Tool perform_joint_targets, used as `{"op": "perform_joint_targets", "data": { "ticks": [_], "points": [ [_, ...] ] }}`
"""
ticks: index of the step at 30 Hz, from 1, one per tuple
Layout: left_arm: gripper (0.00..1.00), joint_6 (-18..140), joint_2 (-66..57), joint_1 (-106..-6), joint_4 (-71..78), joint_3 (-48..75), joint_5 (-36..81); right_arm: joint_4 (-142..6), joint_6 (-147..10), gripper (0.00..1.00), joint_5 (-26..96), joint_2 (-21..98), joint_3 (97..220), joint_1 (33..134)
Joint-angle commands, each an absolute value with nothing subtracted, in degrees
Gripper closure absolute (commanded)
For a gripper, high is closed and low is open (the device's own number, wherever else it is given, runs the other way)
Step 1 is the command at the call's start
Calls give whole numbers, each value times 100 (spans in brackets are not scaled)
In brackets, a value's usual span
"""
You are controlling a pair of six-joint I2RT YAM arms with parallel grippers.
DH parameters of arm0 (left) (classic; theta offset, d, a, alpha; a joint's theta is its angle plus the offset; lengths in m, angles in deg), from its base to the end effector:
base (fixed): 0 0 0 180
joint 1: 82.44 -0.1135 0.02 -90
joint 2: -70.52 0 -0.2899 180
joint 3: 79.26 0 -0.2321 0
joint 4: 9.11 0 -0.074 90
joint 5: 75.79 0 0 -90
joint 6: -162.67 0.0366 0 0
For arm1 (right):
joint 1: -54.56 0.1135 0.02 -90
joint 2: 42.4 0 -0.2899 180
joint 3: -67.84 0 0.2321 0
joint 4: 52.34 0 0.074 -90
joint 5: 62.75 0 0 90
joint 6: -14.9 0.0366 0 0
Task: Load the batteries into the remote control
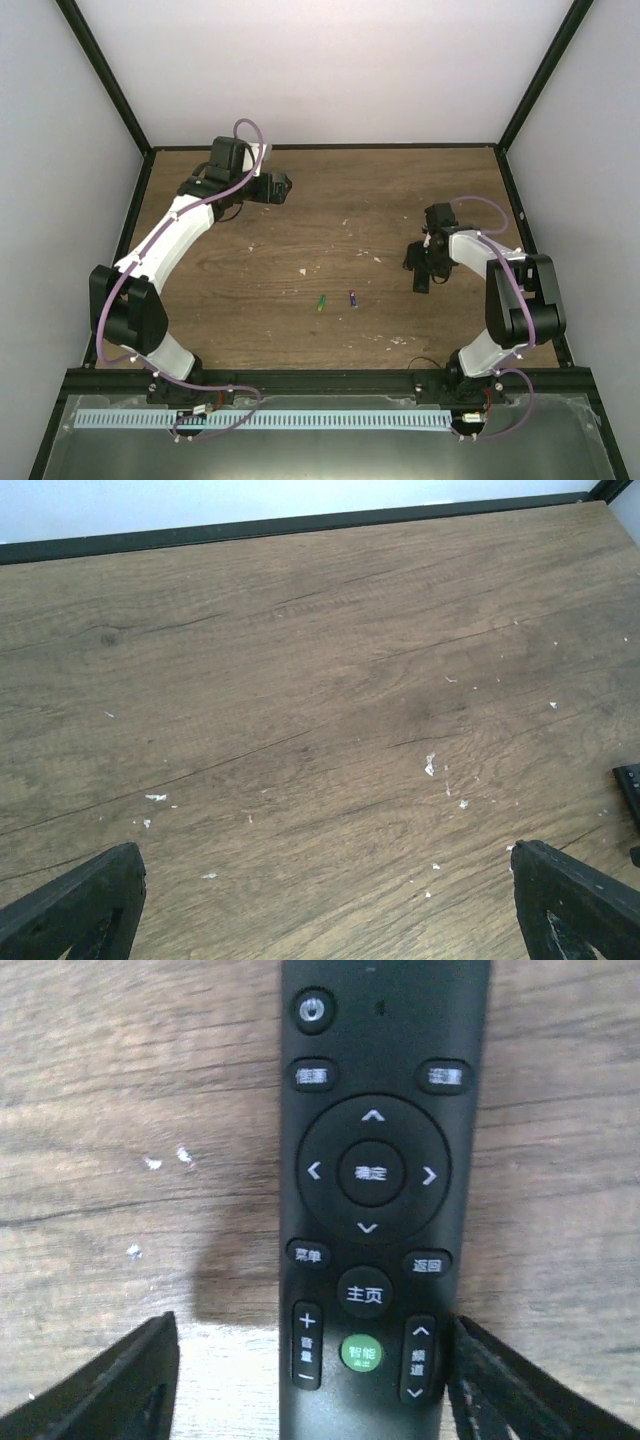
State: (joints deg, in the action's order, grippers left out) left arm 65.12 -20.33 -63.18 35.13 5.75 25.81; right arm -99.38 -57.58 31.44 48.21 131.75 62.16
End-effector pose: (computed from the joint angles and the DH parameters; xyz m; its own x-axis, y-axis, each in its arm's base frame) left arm 0.3184 -0.1190 0.3494 -0.6643 0.0958 -0.7413 0.3844 0.8944 -0.2289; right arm 0.2587 0.0372 0.1930 -0.9532 0.1757 -0.2459 0.1413 0.9784 0.1512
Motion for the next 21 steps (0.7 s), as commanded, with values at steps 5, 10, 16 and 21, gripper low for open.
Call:
{"op": "perform_joint_targets", "data": {
  "ticks": [5,10,16,21],
  "points": [
    [1,6501,-2089,-6311,3468,514,2654,-9872,-5709,55,3296,5177,13027,6285],
    [0,6293,-2120,-6311,3334,534,2742,-9861,-5912,64,3114,5203,13243,6482],
    [1,6049,-2133,-6334,3147,626,2997,-9646,-6358,71,3144,5194,13641,6891],
    [1,5640,-1928,-6492,2710,964,3439,-9232,-6675,74,3583,4971,13907,7327]
  ]
}}
